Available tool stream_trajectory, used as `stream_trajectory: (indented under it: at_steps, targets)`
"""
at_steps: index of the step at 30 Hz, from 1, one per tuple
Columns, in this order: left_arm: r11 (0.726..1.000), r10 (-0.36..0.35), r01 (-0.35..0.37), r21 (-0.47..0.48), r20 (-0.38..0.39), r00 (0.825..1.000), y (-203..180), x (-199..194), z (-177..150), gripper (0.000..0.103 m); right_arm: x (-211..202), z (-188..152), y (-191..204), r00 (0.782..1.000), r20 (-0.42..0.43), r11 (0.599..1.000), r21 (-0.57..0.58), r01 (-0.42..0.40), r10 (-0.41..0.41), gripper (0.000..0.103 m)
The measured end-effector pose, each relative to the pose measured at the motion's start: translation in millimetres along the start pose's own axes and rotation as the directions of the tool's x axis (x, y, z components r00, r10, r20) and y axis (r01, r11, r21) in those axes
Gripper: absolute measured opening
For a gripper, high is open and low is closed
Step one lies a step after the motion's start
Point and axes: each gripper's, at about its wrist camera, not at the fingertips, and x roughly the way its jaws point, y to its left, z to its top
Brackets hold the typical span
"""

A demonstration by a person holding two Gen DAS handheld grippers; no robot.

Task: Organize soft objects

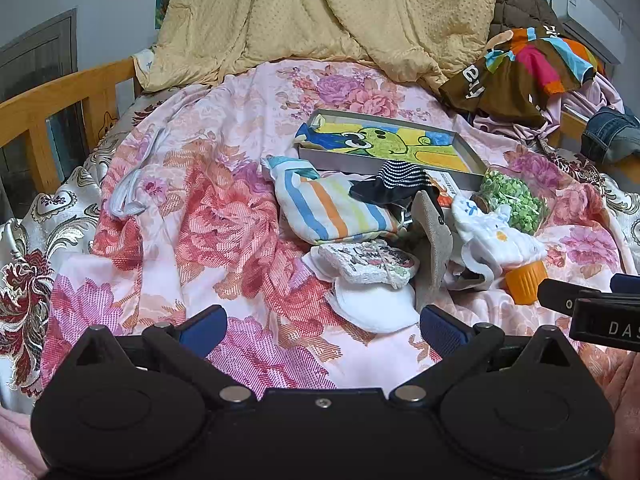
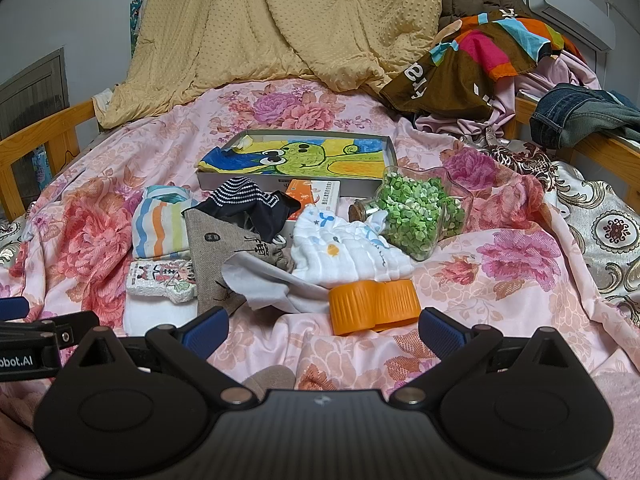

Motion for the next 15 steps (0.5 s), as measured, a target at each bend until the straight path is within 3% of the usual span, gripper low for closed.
stream_trajectory:
  at_steps: [15]
  targets:
    - [1.0, -0.001, 0.001, 0.0, -0.001, 1.0, 0.6, 0.8, -0.6, 0.102, -0.1, -0.1, 0.0, 1.0, 0.0, 1.0, 0.0, -0.001, 0.001, 0.103]
